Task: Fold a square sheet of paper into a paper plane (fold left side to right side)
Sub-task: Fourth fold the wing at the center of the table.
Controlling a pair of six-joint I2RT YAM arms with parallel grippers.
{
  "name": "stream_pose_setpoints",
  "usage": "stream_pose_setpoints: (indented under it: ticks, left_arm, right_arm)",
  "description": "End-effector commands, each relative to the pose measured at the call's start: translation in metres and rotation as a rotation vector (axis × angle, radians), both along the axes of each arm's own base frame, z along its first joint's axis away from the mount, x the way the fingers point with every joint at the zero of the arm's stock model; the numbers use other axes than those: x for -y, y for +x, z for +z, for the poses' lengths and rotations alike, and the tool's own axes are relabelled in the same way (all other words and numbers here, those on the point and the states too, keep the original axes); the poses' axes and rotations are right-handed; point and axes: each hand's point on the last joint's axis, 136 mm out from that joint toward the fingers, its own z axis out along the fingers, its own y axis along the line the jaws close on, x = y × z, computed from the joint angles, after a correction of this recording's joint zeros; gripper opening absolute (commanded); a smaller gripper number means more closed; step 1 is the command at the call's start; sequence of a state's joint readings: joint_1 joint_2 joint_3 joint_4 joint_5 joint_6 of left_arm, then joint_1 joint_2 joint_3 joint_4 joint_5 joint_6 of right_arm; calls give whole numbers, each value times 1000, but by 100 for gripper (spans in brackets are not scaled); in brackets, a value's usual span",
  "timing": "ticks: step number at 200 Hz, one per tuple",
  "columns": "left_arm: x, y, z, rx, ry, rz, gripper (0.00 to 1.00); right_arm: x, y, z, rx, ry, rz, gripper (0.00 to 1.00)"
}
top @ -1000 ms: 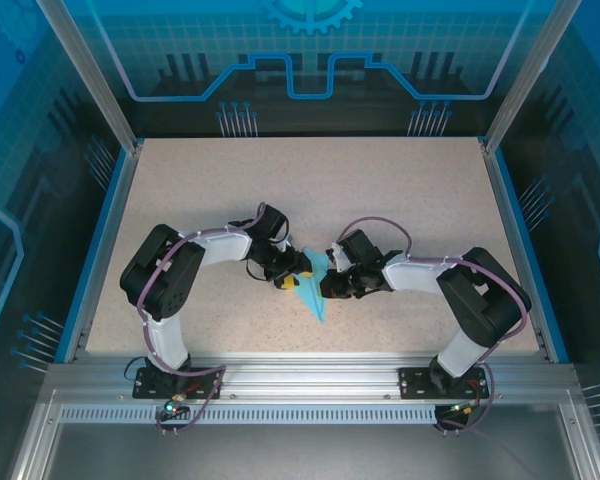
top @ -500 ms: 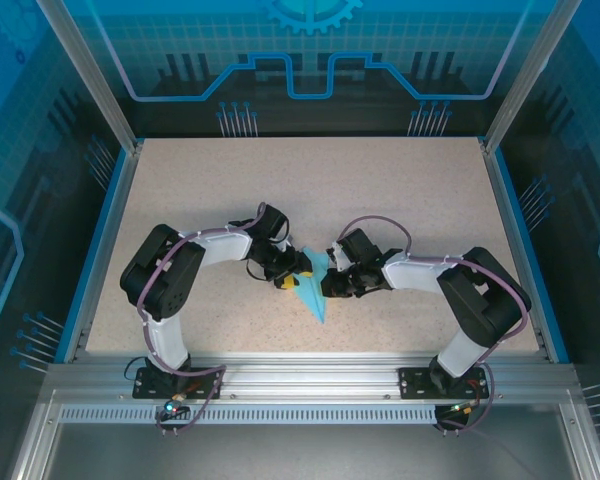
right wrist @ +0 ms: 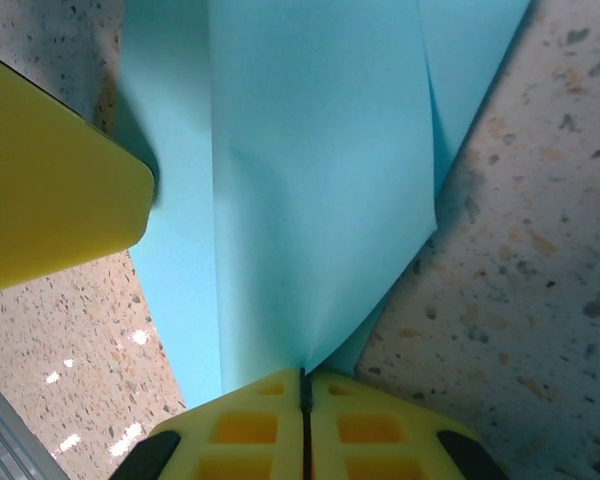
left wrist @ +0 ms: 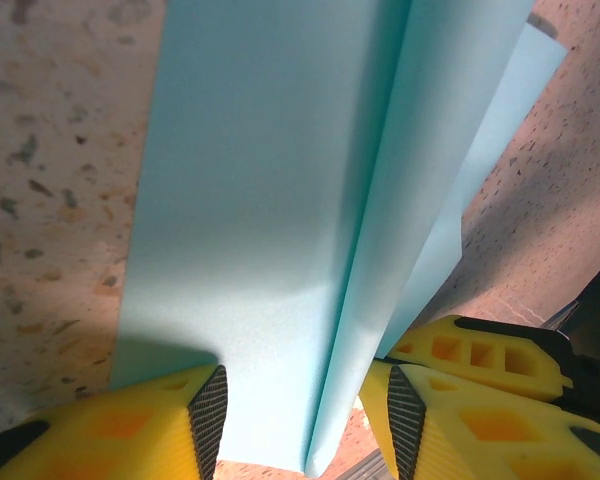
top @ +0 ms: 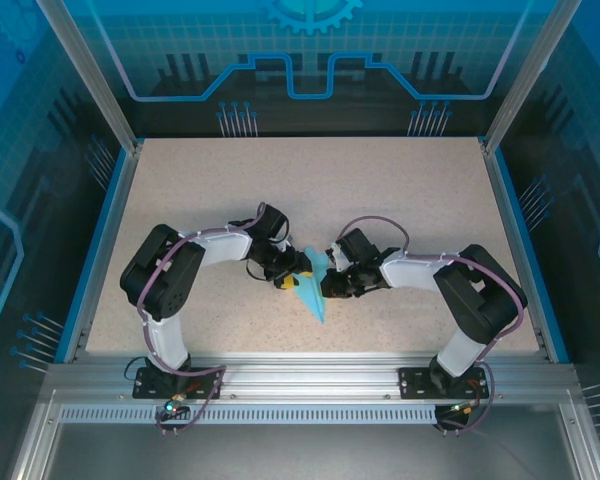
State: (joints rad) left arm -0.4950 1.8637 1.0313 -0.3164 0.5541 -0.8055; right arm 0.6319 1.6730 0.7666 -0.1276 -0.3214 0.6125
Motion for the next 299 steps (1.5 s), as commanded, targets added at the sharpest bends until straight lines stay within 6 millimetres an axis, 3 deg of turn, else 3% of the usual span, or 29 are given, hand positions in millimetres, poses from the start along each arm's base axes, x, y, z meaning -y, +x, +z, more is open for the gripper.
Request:
stream_pose_setpoints:
  ticks: [1, 35, 88, 117, 147, 175, 206, 299]
  left_arm:
    - [-11, -11, -13, -31, 76, -8, 51]
    - [-10, -8, -6, -9, 68, -19, 51]
    - [-6, 7, 31, 98, 53, -55, 56]
    - [5, 14, 40, 113, 1, -69, 44]
    - [23, 17, 39, 106, -70, -107, 25]
    - [35, 20, 35, 107, -100, -134, 16]
    - [39, 23, 23, 93, -87, -147, 13]
    - [20, 16, -15, 43, 42, -134, 12]
  right_arm:
    - [7, 1, -9, -21, -54, 5, 8]
    - [13, -8, -17, -54, -96, 12, 8]
    - [22, -20, -32, -108, -160, 18, 7]
    - [23, -20, -33, -110, -169, 19, 7]
    - [22, -20, -33, -112, -172, 21, 7]
    - [22, -21, -34, -115, -175, 24, 7]
    - [23, -21, -34, -117, -181, 28, 7]
    - [25, -24, -35, -125, -199, 36, 7]
